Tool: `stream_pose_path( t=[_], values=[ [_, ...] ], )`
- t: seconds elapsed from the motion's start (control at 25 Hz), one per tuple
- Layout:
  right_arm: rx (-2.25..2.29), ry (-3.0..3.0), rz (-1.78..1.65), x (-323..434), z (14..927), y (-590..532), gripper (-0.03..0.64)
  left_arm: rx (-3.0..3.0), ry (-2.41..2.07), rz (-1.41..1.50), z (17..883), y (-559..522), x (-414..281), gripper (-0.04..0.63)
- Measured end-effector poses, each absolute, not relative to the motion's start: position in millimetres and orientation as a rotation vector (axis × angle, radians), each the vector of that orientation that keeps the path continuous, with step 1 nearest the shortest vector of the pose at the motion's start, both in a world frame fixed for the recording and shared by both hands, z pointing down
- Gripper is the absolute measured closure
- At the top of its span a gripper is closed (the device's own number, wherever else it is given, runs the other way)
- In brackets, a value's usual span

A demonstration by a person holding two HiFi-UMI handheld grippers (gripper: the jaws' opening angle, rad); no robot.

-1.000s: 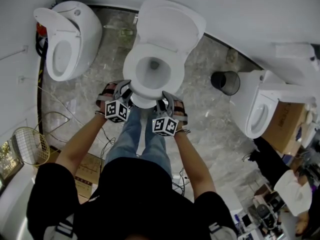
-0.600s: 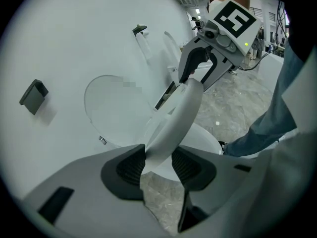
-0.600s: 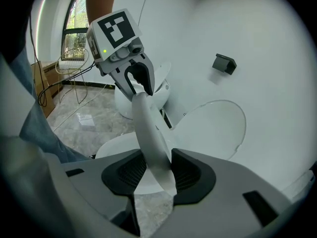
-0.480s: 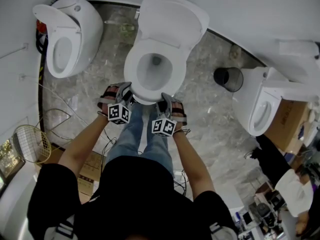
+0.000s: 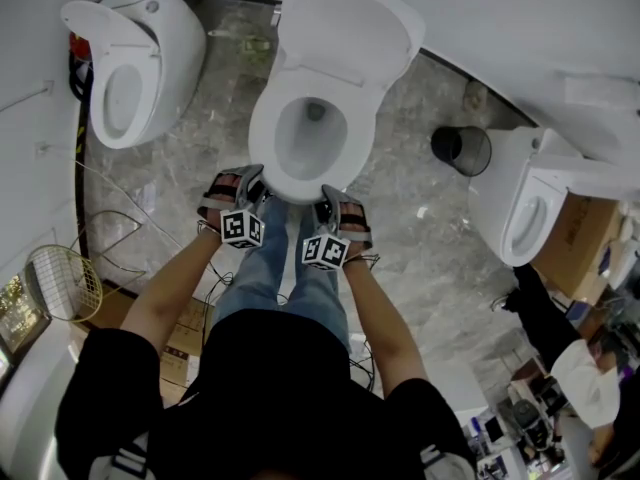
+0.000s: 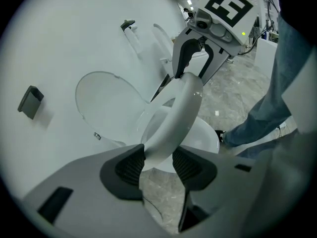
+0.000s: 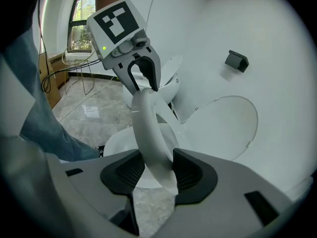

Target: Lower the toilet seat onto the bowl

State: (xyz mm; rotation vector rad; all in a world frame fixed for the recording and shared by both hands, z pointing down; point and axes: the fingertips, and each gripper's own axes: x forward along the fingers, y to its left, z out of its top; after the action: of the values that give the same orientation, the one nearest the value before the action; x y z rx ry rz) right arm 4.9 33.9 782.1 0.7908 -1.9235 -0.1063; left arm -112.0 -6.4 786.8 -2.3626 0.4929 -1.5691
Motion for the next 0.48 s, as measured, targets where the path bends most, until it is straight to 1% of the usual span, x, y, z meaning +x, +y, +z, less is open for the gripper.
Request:
stream_pose_path(
  t=[0.48],
  values=[
    [0.669,-1.87,-0.086,-3,818,57,0.402,-2.302,0.41,-1.683,821,16,-121,0.392]
  ],
)
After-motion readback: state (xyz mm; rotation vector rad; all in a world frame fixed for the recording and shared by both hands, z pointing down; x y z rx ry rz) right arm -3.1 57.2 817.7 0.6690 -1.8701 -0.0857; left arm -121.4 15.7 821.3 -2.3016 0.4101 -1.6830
